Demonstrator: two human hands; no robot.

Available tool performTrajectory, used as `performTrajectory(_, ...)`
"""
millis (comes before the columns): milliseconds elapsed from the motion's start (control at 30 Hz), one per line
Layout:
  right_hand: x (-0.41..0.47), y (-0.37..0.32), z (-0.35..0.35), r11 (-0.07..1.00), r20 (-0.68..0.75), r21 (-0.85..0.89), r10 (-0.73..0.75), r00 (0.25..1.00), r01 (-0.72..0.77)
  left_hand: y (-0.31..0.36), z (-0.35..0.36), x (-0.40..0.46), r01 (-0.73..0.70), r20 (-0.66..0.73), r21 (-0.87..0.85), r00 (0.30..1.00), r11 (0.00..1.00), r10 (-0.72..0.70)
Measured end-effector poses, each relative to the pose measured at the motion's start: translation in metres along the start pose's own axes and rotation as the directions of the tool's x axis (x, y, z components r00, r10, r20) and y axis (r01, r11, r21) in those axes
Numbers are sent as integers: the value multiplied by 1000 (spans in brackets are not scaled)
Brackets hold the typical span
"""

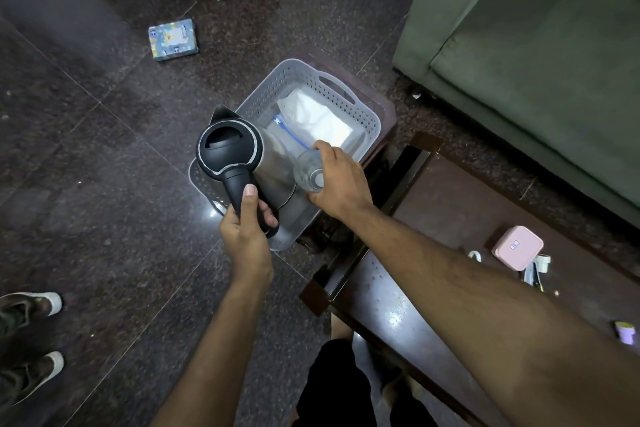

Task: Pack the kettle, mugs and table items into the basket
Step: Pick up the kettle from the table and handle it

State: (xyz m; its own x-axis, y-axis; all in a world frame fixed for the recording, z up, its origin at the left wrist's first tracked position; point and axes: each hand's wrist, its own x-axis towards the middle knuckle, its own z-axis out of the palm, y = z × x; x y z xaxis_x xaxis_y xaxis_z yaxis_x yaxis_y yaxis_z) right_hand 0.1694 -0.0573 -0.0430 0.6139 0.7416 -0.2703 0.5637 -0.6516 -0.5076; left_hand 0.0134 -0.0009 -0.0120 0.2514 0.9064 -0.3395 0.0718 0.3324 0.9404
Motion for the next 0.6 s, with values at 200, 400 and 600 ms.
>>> performTrajectory(200,-15,-2,-14,989,-34,145,31,999,-26,2,2,5,-33,-55,-82,998,996,28)
performTrajectory(400,-40,-1,-39,964,-137,267,27,990,11,16,2,9,-29,-124,-173,992,985,7)
performTrajectory(600,-73,16,-75,945,-250,325,39,967,46,33,12,-19,-109,-53,-126,993,986,103)
